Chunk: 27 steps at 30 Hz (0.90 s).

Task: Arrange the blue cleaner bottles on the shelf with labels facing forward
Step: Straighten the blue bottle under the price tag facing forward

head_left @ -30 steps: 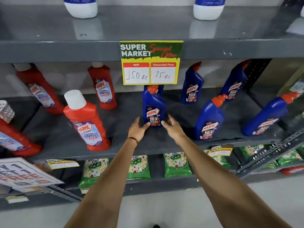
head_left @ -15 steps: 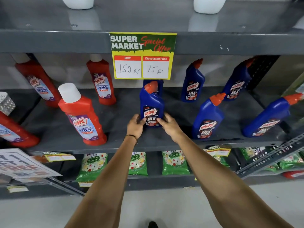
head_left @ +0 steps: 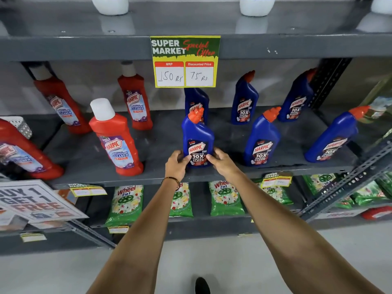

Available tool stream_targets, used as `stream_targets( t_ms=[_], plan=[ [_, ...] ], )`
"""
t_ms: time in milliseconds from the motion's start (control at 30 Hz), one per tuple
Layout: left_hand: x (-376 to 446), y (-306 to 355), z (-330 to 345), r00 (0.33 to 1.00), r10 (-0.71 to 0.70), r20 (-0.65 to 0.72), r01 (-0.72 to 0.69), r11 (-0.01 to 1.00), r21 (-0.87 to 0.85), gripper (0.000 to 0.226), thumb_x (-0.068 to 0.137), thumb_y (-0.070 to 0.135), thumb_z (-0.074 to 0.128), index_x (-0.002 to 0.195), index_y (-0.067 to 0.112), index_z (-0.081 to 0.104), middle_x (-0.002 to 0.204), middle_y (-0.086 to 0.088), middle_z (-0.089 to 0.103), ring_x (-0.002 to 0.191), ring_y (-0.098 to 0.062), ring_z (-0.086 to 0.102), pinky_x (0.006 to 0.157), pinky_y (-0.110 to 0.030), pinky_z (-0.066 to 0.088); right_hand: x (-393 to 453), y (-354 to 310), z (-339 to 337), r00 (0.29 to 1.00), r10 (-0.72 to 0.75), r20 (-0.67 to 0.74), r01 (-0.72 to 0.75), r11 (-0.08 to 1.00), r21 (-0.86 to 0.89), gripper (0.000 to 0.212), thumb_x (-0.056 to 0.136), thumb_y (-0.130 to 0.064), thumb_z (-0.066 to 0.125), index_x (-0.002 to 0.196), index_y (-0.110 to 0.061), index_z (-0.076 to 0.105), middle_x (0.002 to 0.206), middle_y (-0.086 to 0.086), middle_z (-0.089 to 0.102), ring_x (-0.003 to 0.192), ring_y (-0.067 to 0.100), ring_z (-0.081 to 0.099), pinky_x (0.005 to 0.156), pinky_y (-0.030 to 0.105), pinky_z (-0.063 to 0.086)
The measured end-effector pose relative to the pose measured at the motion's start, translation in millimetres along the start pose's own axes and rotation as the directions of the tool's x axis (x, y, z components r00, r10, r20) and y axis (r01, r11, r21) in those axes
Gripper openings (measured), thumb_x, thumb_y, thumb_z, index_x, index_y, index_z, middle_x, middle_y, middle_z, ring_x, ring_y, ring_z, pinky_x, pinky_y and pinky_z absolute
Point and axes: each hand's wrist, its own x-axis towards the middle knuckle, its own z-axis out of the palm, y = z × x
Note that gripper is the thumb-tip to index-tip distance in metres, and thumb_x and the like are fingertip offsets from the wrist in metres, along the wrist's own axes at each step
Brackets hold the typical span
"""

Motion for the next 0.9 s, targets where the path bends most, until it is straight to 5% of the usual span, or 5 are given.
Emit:
stream_targets(
  t_ms=[767, 900],
  plan=[
    [-15.2, 2.0, -4.8, 0.999, -0.012, 0.030, 0.013, 1.000, -0.013, 0.038, 0.089, 0.020, 0.058, 0.122, 0.002, 0.051, 0.126, -0.015, 0.061, 0.115, -0.026, 0.057, 0.094, -0.030, 0.044, -15.8, -3.9, 1.3, 0.999, 0.040, 0.005, -0.039, 0.994, -0.106, 0.045, 0.093, -0.026, 0.049, 0.137, -0.017, 0.041, 0.137, 0.008, 0.053, 0.125, 0.022, 0.050, 0.108, 0.042, 0.040],
    [-18.9, 3.2, -5.8, 0.999, -0.042, 0.025, 0.040, 0.998, 0.056, 0.049, 0.088, 0.025, 0.058, 0.129, 0.003, 0.043, 0.131, -0.017, 0.056, 0.119, -0.030, 0.054, 0.097, -0.037, 0.044, -18.6, -1.5, -1.1, 0.997, 0.056, -0.043, -0.065, 0.970, -0.235, 0.055, 0.092, -0.028, 0.051, 0.142, -0.016, 0.033, 0.146, 0.008, 0.043, 0.132, 0.025, 0.043, 0.109, 0.039, 0.037]
  ],
)
